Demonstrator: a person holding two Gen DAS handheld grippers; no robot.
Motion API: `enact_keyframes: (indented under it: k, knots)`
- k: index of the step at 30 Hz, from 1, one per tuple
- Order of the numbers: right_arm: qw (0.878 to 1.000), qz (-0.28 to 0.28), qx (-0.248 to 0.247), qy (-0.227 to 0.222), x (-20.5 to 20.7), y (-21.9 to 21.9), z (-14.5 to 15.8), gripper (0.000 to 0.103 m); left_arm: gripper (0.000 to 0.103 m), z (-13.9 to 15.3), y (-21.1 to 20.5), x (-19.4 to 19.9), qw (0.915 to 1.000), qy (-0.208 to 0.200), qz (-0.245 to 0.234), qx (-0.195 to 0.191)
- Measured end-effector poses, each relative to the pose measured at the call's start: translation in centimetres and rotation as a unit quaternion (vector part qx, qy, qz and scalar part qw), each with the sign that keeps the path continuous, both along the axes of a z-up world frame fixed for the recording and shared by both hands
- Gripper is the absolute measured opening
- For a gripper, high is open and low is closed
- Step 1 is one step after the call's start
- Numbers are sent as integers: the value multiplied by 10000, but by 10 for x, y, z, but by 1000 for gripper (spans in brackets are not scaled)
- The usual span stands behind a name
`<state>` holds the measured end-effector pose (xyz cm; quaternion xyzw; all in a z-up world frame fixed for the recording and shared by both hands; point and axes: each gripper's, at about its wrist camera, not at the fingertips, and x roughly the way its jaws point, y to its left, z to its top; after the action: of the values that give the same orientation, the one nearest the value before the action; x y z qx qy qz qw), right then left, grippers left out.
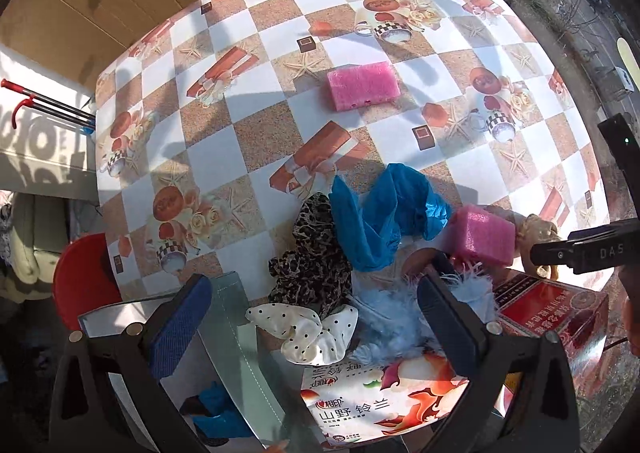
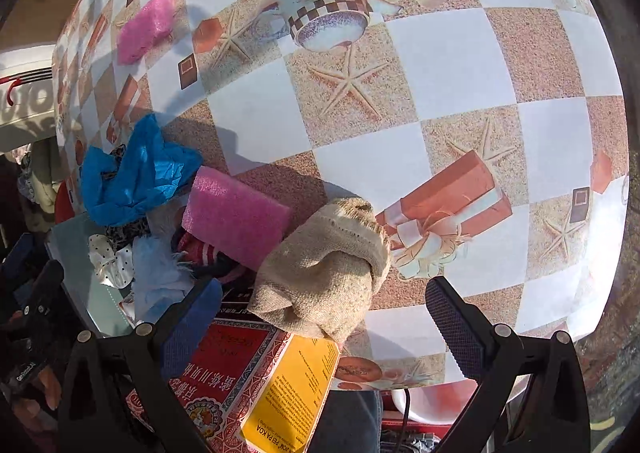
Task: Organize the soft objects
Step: 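Grasp the beige knit sock with the right tool, then grasp the pink foam sponge with the left tool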
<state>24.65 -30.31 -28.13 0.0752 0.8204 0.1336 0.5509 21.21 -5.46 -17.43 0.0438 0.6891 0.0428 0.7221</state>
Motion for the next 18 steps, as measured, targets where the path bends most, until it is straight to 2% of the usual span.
enact_keyframes:
  k: [5,6,7,8,9,10,12,18]
  knots:
    - [9991,-152,245,305,-9,-9,-23,103,103,-14,-5,49,9997,27,215,-92]
    - [9988,-194,292,333,-10,-11,-25,97,103,-19,-6,60,9995,42,275,-129]
    - [9986,-222,338,349,-11,-12,-26,90,103,-24,-8,71,9993,67,344,-157]
    - [9982,-239,393,380,-12,-13,-28,68,103,-30,-8,81,9989,96,428,-179]
    - [9979,-251,421,420,-13,-14,-29,54,103,-36,-9,91,9983,123,523,-217]
    - [9979,-255,403,439,-16,-16,-31,51,103,-43,-9,100,9976,159,633,-247]
    - [9979,-270,431,389,-18,-22,-31,36,103,-56,-9,118,9955,227,866,-302]
    - [9978,-413,501,-130,-20,-46,-7,35,103,-92,-7,155,9919,324,1224,-116]
